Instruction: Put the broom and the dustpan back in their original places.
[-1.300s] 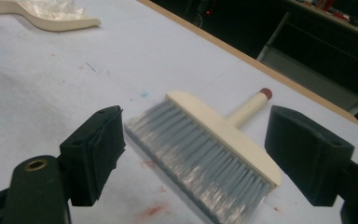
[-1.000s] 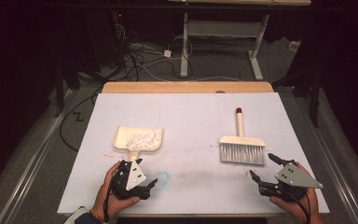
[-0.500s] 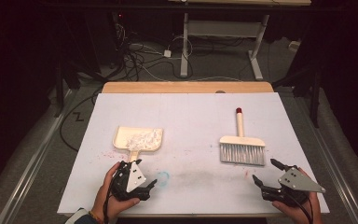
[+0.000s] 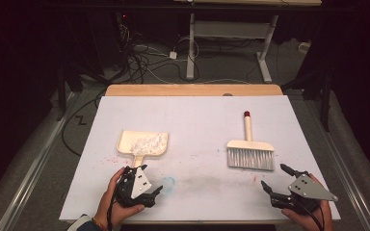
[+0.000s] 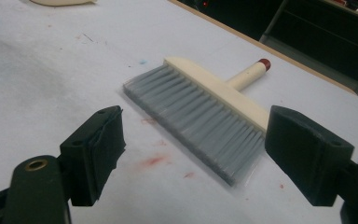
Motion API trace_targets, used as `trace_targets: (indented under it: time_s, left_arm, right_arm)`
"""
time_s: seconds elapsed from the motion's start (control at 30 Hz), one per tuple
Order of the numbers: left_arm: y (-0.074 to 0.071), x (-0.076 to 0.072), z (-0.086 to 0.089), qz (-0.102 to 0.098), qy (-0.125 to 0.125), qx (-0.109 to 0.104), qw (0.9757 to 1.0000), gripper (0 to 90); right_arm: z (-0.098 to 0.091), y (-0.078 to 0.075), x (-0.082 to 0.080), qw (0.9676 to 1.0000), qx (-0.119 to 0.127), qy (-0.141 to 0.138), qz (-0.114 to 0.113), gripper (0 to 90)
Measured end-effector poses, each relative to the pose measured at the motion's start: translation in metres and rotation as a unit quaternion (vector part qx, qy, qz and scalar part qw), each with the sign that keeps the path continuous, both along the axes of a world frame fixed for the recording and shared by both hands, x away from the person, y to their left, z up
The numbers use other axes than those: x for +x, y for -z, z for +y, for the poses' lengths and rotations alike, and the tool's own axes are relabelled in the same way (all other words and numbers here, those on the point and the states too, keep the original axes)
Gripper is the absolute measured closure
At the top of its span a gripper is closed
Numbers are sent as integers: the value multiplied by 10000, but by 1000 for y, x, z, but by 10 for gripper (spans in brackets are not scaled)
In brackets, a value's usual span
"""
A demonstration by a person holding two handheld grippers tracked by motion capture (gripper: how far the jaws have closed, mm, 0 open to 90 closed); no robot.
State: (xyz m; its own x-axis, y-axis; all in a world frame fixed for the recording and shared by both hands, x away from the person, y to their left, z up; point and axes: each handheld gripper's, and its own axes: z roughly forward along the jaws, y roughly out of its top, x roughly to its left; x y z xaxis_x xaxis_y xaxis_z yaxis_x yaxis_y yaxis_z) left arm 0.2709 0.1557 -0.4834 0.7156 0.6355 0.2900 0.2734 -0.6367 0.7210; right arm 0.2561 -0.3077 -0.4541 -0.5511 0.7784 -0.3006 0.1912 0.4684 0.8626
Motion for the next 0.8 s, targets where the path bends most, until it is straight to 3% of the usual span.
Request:
trace_targets:
  time_s: [0.33,0.57,0.63,0.8]
  left_arm:
    - [1,0,1,1,-18,9,10000,161]
    - [-1,3,0,2,-17,-4,10000,161]
    - [0,4,-2,0,1,29,10000,161]
    - [2,5,-5,52,45,76,9999,161]
  right_arm:
    - [1,0,2,9999,-80,105,7,204]
    - [1,2,5,9998,39,106,189,204]
    - [0,4,6,9994,-60,236,239,205]
    - [-4,2,6,9993,-17,302,202,205]
